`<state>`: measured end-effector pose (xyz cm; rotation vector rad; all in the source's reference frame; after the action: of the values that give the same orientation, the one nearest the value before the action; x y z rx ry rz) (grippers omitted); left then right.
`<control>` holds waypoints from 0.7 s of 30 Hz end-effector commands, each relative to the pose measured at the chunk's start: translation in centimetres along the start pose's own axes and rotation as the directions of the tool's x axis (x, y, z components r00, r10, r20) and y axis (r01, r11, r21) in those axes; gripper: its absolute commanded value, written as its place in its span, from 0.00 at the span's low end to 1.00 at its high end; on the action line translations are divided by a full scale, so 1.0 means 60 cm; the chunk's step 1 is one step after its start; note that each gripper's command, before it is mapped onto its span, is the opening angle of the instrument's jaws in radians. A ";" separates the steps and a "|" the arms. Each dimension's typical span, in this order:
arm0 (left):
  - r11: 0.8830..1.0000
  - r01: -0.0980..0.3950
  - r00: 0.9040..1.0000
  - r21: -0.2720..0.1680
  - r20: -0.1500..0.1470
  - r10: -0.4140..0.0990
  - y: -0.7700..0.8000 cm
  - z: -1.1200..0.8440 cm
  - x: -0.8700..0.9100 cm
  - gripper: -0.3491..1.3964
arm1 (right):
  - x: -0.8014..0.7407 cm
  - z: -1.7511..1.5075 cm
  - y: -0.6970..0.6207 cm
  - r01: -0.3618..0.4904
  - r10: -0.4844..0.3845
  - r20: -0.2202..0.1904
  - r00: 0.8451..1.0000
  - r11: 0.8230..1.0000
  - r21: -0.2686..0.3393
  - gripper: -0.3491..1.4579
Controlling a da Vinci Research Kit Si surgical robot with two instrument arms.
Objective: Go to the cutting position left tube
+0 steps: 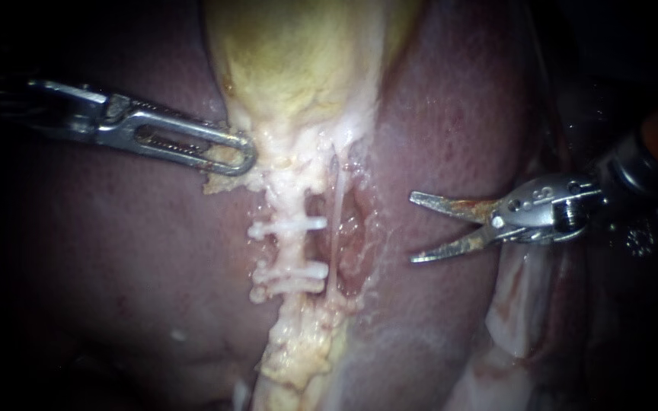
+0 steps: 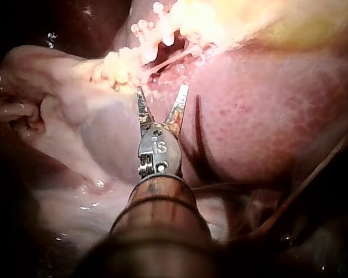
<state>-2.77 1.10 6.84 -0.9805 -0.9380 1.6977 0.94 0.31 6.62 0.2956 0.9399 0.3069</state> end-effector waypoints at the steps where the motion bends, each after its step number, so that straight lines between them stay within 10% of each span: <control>1: 1.000 0.000 1.000 -0.001 0.000 0.000 0.0001 -0.0001 0.0000 0.00 | 0.0000 0.0000 0.0000 0.000 0.000 0.000 1.000 1.000 0.000 0.99; 21: 1.000 -0.008 0.999 -0.029 -0.033 0.007 0.0096 -0.0095 0.0054 0.00 | 0.0018 0.0021 -0.0011 -0.003 0.004 -0.015 1.000 0.998 0.062 0.99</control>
<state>-2.53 1.33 6.03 -1.0302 -0.9433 1.6739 1.14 0.26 6.58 0.3567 0.9668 0.2815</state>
